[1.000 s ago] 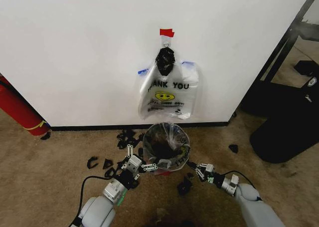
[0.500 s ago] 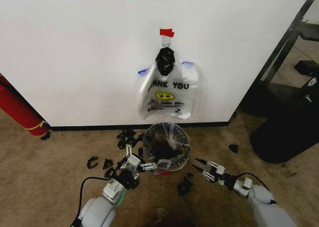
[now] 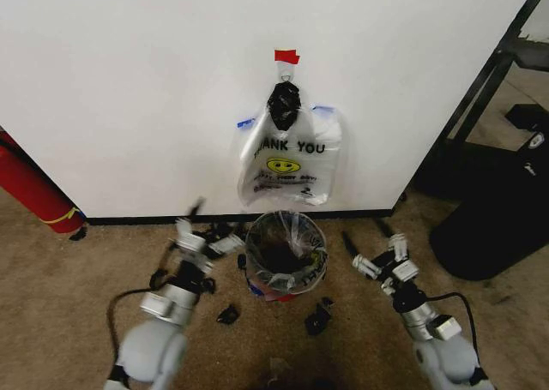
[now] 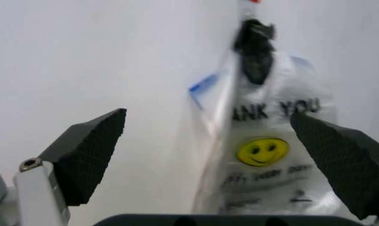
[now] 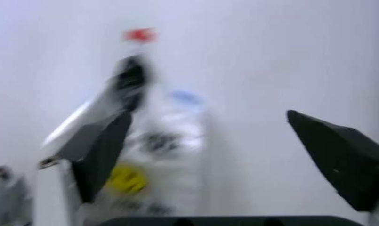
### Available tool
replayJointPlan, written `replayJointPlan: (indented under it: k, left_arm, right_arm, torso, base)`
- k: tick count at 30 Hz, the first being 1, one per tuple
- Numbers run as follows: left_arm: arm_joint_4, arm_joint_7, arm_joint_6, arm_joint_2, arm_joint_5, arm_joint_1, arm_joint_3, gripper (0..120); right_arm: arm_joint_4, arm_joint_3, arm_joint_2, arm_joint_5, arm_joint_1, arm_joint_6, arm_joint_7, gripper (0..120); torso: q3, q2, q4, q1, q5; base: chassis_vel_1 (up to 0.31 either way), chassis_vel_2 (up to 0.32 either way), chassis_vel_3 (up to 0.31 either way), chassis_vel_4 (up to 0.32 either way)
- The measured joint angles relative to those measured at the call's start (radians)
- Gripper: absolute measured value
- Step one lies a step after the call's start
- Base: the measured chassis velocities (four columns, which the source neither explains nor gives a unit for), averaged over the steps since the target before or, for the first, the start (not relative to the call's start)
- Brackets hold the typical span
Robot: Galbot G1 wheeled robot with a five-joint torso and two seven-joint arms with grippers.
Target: Pick up the garbage bag from the wall and place it over the trash bin.
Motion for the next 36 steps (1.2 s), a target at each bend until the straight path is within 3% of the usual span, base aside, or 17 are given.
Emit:
replayJointPlan:
  k: [3, 6, 12, 14, 19, 36]
  left_arm:
    - [-0.046, 0.002, 0.027, -0.038, -0.017, 0.019, -0.035, 100]
    - [-0.073, 0.003, 0.041, -0.060, -0.025, 0.030, -0.046, 100]
    - [-0.071, 0.003, 0.035, -0.060, -0.043, 0.040, -0.052, 100]
    - [-0.052, -0.042, 0.013, -0.056, -0.046, 0.042, -0.023, 100]
    - [-0.050, -0.094, 0.000, -0.048, -0.047, 0.037, 0.026, 100]
    - [-0.077, -0.051, -0.057, -0.028, -0.054, 0.086, 0.014, 100]
  right_arm:
    - [0.041, -0.022, 0.111, -0.142, -0.009, -0.045, 0.163, 100]
    - [0.048, -0.008, 0.166, -0.229, -0.006, -0.039, 0.203, 100]
    - [0.059, 0.008, 0.177, -0.217, -0.016, -0.033, 0.163, 100]
    - [0.060, 0.016, 0.177, -0.140, -0.052, -0.010, 0.070, 100]
    - [0.058, 0.013, 0.180, -0.123, -0.075, 0.018, 0.052, 100]
    - [0.058, 0.022, 0.195, -0.122, -0.070, 0.065, 0.018, 100]
  torso:
    - [0.000, 0.000, 0.0001, 0.000, 0.0000]
    - [0.000, 0.000, 0.0001, 0.000, 0.0000]
    - [0.000, 0.000, 0.0000, 0.000, 0.0002]
    - [0.000, 0.000, 0.0001, 0.000, 0.0001]
    - [0.000, 0.000, -0.0002, 0.000, 0.0003]
    - [0.000, 0.000, 0.0000, 0.000, 0.0002]
  base:
    - [0.000, 0.000, 0.000, 0.000]
    - [0.000, 0.000, 0.000, 0.000]
    - [0.000, 0.000, 0.000, 0.000]
    - [0.000, 0.000, 0.000, 0.000]
    - [0.000, 0.000, 0.000, 0.000]
    - [0.000, 0.000, 0.000, 0.000]
